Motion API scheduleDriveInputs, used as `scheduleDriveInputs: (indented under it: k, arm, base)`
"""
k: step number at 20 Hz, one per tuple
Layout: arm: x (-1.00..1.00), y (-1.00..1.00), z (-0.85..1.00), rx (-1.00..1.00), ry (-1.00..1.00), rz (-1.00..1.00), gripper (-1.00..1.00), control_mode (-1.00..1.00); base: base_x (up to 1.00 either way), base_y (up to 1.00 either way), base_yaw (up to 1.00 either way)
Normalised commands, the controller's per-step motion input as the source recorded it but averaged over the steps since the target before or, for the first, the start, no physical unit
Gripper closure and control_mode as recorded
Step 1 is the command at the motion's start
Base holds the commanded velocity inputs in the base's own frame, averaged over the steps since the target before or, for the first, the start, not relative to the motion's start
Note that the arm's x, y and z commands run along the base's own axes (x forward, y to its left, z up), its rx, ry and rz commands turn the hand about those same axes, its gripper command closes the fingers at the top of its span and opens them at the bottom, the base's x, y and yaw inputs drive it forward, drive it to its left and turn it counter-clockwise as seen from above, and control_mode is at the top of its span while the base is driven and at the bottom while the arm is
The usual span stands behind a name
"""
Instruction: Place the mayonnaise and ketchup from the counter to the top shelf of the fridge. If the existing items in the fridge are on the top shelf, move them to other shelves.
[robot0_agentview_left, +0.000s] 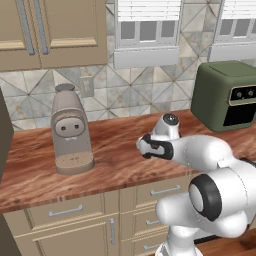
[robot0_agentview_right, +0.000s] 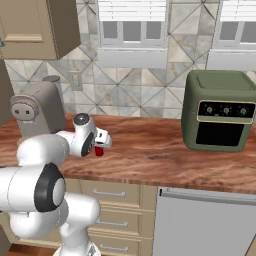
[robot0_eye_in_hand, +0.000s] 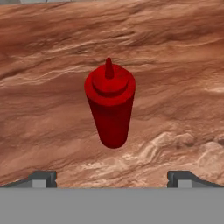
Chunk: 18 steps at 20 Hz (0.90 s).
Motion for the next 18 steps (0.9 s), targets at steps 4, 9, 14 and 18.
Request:
scheduleDriveInputs:
  k: [4, 9, 14, 18]
  arm:
    - [0.21, 0.0, -0.14, 0.0, -0.04, 0.0, -1.0, -1.0]
    - [0.17, 0.0, -0.05, 0.0, -0.02, 0.0, -1.0, -1.0]
    - [0.15, 0.0, -0.05, 0.0, -0.05, 0.0, -1.0, -1.0]
    - [0.12, 0.0, -0.05, 0.0, -0.05, 0.0, -1.0, -1.0]
  base:
    - [0.0, 0.0, 0.0]
    - [0.0, 0.0, 0.0]
    - [0.0, 0.0, 0.0]
    - [0.0, 0.0, 0.0]
